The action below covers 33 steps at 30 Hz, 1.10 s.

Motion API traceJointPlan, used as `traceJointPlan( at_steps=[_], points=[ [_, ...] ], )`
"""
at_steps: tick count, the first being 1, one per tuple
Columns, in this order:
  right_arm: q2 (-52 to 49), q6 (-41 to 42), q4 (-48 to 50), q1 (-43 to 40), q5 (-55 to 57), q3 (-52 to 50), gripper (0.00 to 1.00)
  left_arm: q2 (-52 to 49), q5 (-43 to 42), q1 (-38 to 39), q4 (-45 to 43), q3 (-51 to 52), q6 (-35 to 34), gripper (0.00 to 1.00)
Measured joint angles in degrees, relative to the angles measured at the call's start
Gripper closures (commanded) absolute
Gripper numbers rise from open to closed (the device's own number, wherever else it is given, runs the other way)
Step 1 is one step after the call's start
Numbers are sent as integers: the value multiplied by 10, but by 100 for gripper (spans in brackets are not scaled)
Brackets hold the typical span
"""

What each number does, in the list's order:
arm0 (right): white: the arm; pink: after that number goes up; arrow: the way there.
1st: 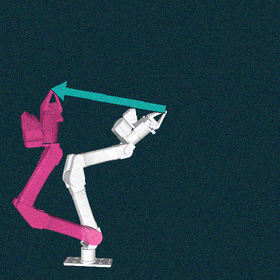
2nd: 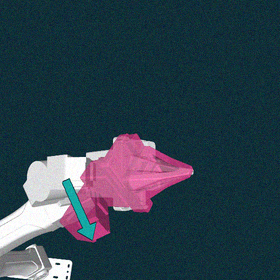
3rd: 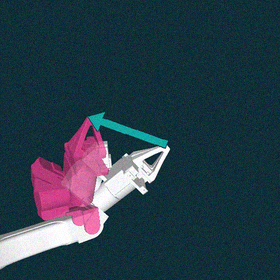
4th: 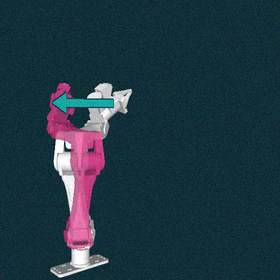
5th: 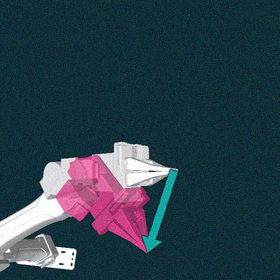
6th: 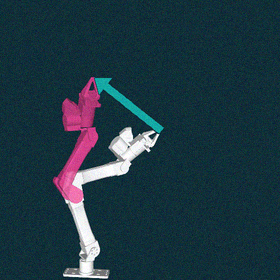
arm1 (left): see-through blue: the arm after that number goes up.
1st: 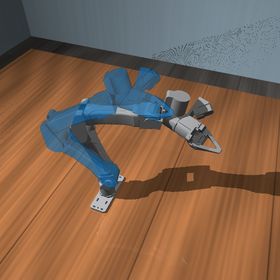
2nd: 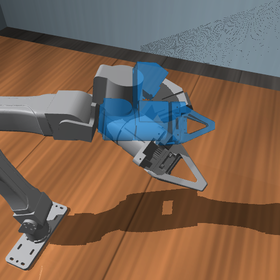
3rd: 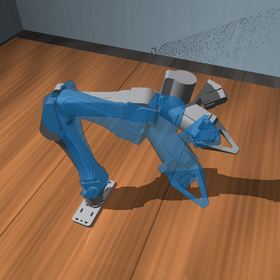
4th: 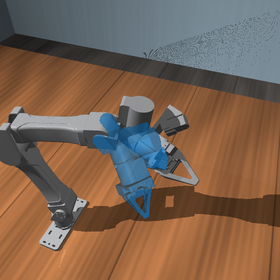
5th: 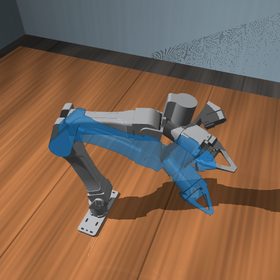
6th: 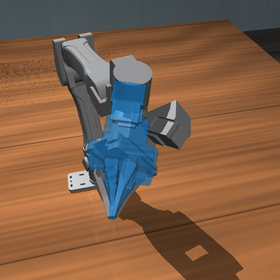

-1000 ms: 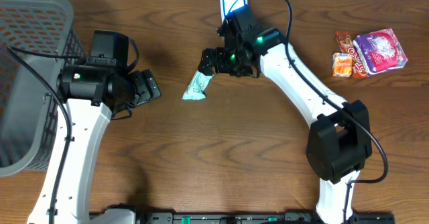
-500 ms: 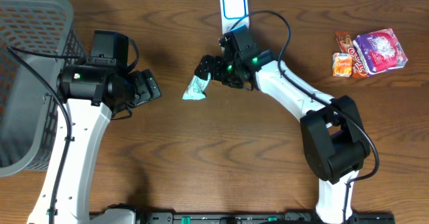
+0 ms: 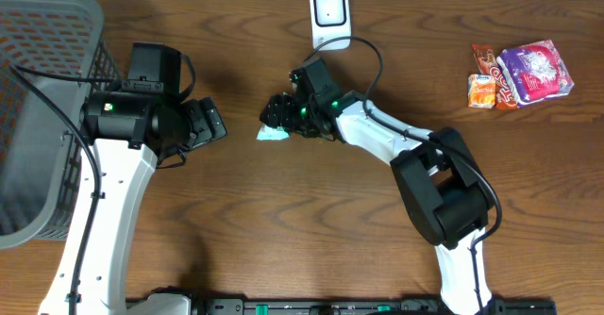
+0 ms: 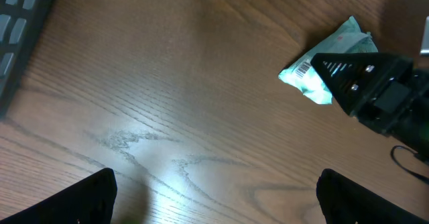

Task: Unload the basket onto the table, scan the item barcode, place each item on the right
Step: 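Move the right gripper left over the green wipes pack, then lower the right gripper and grasp the green wipes pack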

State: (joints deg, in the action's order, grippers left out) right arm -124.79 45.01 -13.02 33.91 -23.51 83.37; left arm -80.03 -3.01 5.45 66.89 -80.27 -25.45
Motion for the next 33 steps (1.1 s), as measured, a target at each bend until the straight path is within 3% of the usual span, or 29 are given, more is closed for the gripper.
traceJointPlan(
  at_steps=[2,4,11,15,22,28,33],
  points=[
    [-4,4,-4,1,5,0,71,0,0,0,0,0,0,5],
    [-6,5,-4,1,5,-1,99,0,0,0,0,0,0,5],
    [-6,2,-3,-6,-28,-1,99,0,0,0,0,0,0,5],
    [-7,-45,-14,-13,-82,-1,99,0,0,0,0,0,0,5],
    [10,-139,-136,-16,-101,-1,99,0,0,0,0,0,0,5],
    [70,-186,-286,-14,95,3,99,0,0,0,0,0,0,5],
    [124,-201,-346,-4,319,11,99,0,0,0,0,0,0,5]
  ],
)
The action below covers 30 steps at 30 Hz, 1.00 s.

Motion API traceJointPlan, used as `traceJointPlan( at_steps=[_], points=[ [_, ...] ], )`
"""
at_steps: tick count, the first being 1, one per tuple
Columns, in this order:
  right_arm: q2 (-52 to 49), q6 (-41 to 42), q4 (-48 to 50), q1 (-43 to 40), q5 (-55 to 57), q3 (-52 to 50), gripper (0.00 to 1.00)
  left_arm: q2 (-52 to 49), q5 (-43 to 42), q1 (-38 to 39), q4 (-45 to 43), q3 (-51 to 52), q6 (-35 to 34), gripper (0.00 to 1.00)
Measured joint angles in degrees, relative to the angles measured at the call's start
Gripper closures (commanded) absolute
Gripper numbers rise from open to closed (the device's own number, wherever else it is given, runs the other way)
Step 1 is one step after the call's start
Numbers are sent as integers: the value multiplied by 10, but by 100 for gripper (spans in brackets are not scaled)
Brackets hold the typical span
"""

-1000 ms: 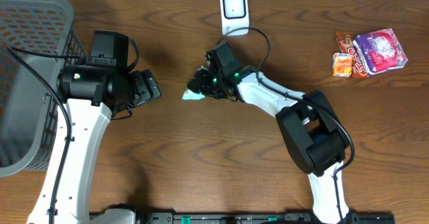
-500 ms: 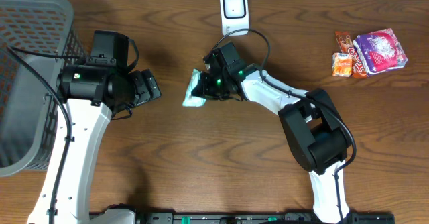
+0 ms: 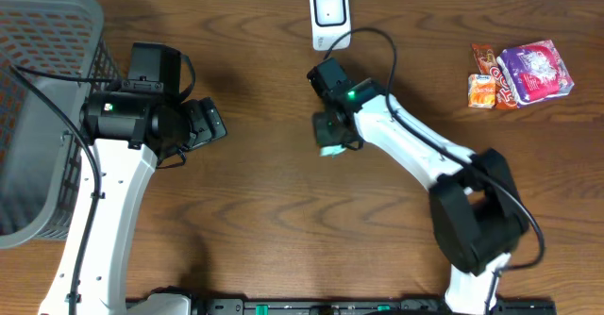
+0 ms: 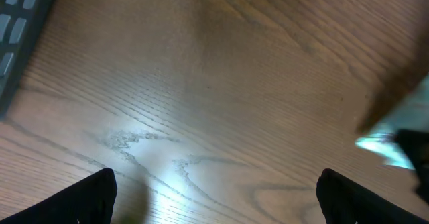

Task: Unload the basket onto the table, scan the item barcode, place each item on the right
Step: 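Lower the right gripper and grasp the green wipes pack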

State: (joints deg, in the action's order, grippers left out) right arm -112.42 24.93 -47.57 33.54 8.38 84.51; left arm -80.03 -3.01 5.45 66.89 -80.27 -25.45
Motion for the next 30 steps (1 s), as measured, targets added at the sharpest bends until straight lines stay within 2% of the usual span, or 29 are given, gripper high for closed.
traceJointPlan(
  at_steps=[4,7,13,16,19,22,24,27,30],
  points=[
    [18,-5,-21,20,175,6,99,0,0,0,0,0,0,5],
    [10,-7,-26,28,253,6,99,0,0,0,0,0,0,5],
    [-52,-11,-28,29,320,5,96,0,0,0,0,0,0,5],
    [-82,-12,-29,32,324,3,83,0,0,0,0,0,0,5],
    [-90,-12,-29,42,318,1,63,0,0,0,0,0,0,5],
    [-90,-15,-24,58,294,1,50,0,0,0,0,0,0,5],
    [-90,-17,-20,72,269,1,36,0,0,0,0,0,0,5],
    [-90,-16,-10,90,229,1,27,0,0,0,0,0,0,5],
    [-90,-17,-14,97,190,6,26,0,0,0,0,0,0,5]
  ],
)
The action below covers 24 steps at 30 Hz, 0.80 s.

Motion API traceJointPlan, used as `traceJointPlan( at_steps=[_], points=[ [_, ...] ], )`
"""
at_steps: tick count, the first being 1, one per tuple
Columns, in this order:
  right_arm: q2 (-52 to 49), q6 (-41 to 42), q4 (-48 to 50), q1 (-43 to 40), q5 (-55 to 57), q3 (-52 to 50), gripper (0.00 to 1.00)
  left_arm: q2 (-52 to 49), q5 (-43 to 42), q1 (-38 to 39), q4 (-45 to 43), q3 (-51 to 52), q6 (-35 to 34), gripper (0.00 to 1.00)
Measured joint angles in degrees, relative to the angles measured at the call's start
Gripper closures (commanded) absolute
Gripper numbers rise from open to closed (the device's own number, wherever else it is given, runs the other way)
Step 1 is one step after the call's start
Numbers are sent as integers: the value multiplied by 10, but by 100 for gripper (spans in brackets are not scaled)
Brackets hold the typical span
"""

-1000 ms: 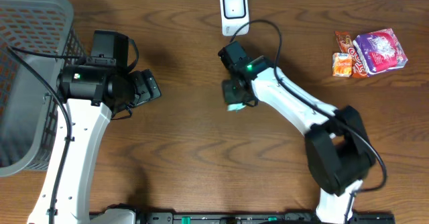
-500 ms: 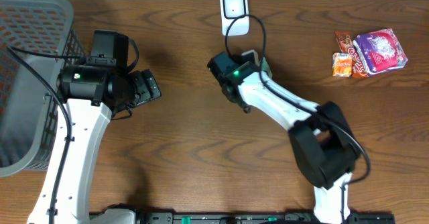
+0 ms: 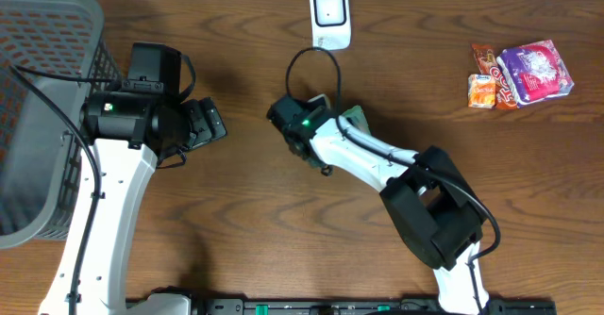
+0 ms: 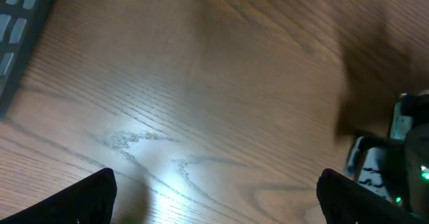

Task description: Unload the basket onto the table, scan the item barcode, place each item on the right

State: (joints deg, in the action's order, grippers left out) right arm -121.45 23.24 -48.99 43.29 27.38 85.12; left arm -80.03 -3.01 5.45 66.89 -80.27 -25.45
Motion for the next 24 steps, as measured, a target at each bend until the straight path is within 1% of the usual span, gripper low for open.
traceJointPlan(
  at_steps=[3,4,5,7,11,15,17,19,20,21,23,24],
  points=[
    [0,0,-29,-4,-42,32,22,0,0,0,0,0,0,5],
    [0,0,-36,-7,-51,44,17,0,0,0,0,0,0,5],
    [0,2,-53,-11,-64,64,15,0,0,0,0,0,0,5],
    [1,-2,-86,-23,-85,108,15,0,0,0,0,0,0,5],
    [8,-36,-152,-63,-117,186,23,0,0,0,0,0,0,5],
    [19,-86,-186,-103,-137,209,26,0,0,0,0,0,0,5],
    [20,-116,-205,-124,-148,209,35,0,0,0,0,0,0,5],
    [20,-141,-218,-143,-155,205,40,0,0,0,0,0,0,5],
    [20,-153,-223,-155,-157,204,44,0,0,0,0,0,0,5],
    [20,-160,-221,-163,-160,204,48,0,0,0,0,0,0,5],
    [20,-170,-212,-186,-176,203,51,0,0,0,0,0,0,5],
    [20,-174,-207,-201,-189,203,55,0,0,0,0,0,0,5]
  ],
)
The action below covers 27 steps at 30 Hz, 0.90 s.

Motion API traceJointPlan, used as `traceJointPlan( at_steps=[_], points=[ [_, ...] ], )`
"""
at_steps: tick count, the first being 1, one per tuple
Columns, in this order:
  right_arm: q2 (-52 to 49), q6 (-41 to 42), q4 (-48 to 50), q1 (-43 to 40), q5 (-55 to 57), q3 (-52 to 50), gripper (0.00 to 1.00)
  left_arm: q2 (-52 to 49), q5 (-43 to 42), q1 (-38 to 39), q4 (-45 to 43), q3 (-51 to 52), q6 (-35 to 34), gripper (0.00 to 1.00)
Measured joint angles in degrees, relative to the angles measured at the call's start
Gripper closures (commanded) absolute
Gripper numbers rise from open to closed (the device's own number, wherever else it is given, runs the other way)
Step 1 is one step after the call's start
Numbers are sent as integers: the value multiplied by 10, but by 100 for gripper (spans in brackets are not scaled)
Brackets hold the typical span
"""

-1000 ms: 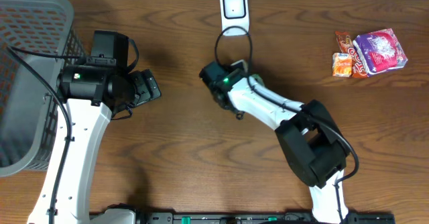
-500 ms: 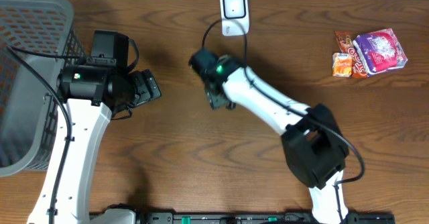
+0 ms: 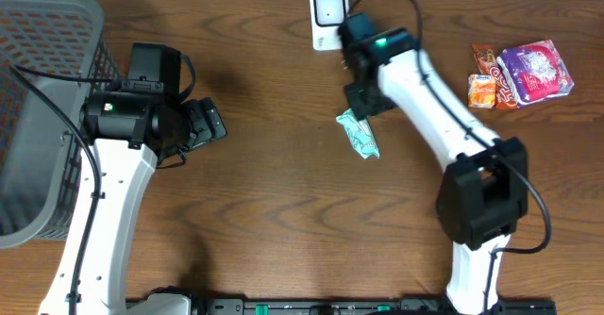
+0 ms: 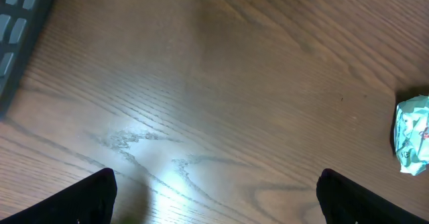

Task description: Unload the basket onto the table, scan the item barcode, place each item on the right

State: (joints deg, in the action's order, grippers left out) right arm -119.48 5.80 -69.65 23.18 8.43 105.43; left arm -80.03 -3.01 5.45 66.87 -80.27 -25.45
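A crumpled light-green packet (image 3: 360,136) hangs slanted at the tip of my right gripper (image 3: 355,108), which looks shut on its upper end. Both are just below the white scanner (image 3: 329,11) at the table's back edge. The left wrist view catches the packet (image 4: 413,134) at its right edge, with no barcode showing. My left gripper (image 4: 218,204) is open over bare wood, far left of the packet, with only its dark fingertips (image 4: 94,196) in view. Overhead, the left gripper (image 3: 209,122) points right.
A grey mesh basket (image 3: 38,89) fills the left end of the table, and its corner (image 4: 17,23) shows in the left wrist view. Snack packs (image 3: 521,74) lie at the back right. The right arm's cable loops over the scanner.
My right gripper was left of centre with the packet mostly hidden behind the arm. It is now right of that and nearer the scanner, with the packet showing in full. The left arm is unchanged.
The right gripper first gripped the green packet low at the table's middle-left, barcode facing the left wrist camera. It was then further right below the scanner, then back left with the arm folded over, and is now close under the scanner. My left gripper stayed open and still.
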Motion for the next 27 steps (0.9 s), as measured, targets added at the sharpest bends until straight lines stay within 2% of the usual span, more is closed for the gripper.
traceJointPlan(
  at_steps=[5,11,20,27],
  points=[
    [0,-15,13,-67,-91,-2,98,0,0,0,0,0,0,5],
    [0,-16,45,-93,-158,-39,99,0,0,0,0,0,0,5],
    [0,-15,142,-51,-205,-152,99,0,0,0,0,0,0,5],
    [1,0,174,-12,-223,-175,99,0,0,0,0,0,0,5]
  ],
)
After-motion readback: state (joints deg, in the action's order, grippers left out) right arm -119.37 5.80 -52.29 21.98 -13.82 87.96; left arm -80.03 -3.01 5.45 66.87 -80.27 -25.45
